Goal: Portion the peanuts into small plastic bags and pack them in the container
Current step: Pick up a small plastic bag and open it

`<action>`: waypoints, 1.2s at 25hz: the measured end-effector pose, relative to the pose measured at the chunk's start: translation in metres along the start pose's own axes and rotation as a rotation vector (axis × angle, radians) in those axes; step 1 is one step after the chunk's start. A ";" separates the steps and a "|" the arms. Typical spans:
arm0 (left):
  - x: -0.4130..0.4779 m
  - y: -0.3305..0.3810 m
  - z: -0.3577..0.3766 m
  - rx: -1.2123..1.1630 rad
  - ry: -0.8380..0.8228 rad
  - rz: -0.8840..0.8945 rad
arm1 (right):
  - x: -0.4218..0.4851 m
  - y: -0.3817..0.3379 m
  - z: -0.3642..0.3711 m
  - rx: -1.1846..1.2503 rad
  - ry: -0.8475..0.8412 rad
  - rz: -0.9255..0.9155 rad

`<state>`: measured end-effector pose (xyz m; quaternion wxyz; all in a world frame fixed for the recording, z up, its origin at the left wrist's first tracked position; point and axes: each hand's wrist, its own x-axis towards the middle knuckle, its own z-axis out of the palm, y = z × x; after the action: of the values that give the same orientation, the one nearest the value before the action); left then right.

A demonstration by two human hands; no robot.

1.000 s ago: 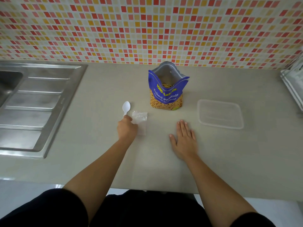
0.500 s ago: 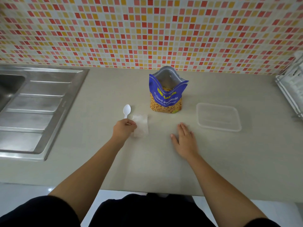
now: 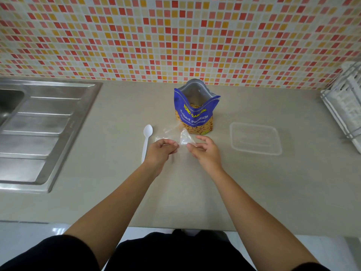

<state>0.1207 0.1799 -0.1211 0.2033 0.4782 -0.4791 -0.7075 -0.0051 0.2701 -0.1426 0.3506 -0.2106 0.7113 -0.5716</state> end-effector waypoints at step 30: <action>-0.002 0.014 0.005 -0.276 -0.301 -0.126 | 0.002 -0.016 -0.034 -0.111 -0.031 -0.085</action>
<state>0.1152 0.1772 -0.1071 0.1484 0.3640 -0.3719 -0.8409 -0.0328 0.2870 -0.1240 0.3249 -0.2685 0.7268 -0.5423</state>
